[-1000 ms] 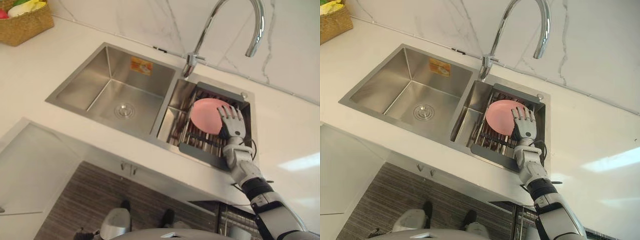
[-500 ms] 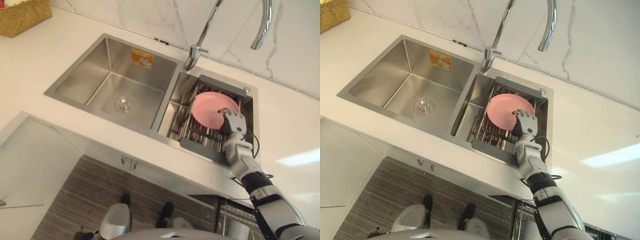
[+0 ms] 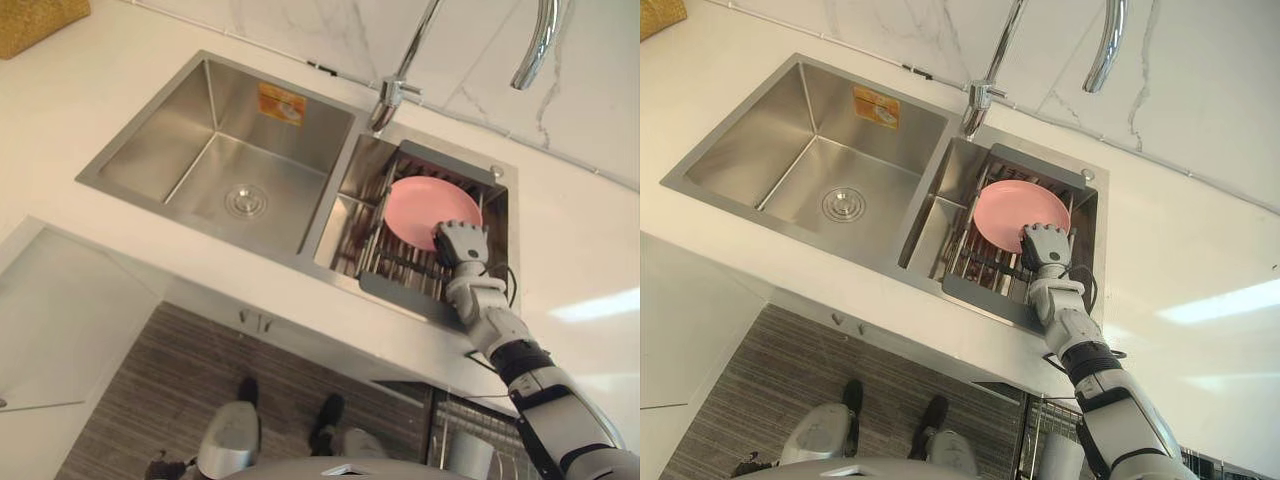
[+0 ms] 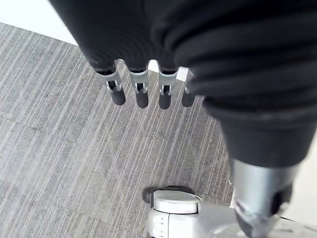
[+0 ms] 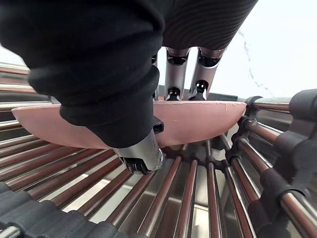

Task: Walk over to the sink, pick up the cup, carry it to the dishwasher, place the cup inside the dishwasher, then close the dishwasher door

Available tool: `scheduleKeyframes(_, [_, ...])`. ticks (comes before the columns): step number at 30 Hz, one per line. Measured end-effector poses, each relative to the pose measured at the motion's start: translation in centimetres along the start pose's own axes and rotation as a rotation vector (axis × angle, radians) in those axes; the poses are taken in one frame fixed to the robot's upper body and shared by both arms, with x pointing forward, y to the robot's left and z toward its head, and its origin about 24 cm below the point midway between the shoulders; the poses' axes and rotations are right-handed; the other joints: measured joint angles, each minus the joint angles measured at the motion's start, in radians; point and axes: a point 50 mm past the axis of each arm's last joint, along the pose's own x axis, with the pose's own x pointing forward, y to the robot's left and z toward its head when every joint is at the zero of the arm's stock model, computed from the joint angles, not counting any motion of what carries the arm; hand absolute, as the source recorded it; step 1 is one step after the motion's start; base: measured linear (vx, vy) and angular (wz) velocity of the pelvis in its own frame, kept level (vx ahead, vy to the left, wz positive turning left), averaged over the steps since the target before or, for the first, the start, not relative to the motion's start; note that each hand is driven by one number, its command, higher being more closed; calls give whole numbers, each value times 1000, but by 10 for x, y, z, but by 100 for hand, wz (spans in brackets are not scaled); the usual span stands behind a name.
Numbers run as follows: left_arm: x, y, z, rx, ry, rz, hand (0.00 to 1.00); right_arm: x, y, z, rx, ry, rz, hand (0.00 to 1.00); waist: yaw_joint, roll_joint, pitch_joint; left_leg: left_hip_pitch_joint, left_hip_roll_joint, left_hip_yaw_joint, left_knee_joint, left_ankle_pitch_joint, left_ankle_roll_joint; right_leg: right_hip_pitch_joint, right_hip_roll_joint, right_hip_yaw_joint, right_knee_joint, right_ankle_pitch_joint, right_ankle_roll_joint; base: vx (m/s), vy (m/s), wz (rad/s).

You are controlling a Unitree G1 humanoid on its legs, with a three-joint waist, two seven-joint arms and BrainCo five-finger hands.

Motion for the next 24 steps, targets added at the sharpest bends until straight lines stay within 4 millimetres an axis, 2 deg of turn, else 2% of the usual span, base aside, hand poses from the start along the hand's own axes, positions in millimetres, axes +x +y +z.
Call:
scheduleKeyframes(8, [0, 0, 1, -1, -6, 1, 0, 2, -4, 1, -2, -51, -12, 100, -2, 1, 6, 4, 6, 0, -21, 14, -6, -5, 7, 0, -5, 2, -3, 0, 0, 0])
scheduleKeyframes(15, [0, 0, 1, -2, -8, 2, 0, 4, -11, 9, -96, -136, -52, 100, -10, 0, 7, 20, 6, 7, -45, 29, -6, -4, 8, 4, -17, 19, -1, -2, 2, -1])
scheduleKeyframes(18, [0, 0, 0, -2, -6, 2, 0, 6, -23, 18, -160, -215, -105, 100, -17, 0, 7, 39, 5, 27, -73, 44, -5, -7, 8, 22, -28, 32, -4, -8, 17, -14])
scheduleKeyframes(20, [0, -1, 0, -3, -5, 1, 0, 7, -30, 18, -199, -250, -124, 100, -23, 0, 7, 45, 5, 30, -79, 48, -2, -6, 8, 27, -28, 34, -4, 14, 15, -12])
scheduleKeyframes(22, [0, 0, 0, -1, -5, 3, 0, 9, -45, 15, -260, -287, -167, 100, -41, 0, 7, 62, 4, 38, -104, 62, 2, -3, 9, 31, -29, 39, -4, 5, 9, -7])
scheduleKeyframes(24, [0, 1, 0, 0, -3, 4, 0, 10, -58, 15, -279, -310, -208, 100, -43, -1, 6, 78, 5, 53, -116, 70, 6, 0, 14, 42, -30, 40, -3, 18, 8, -19])
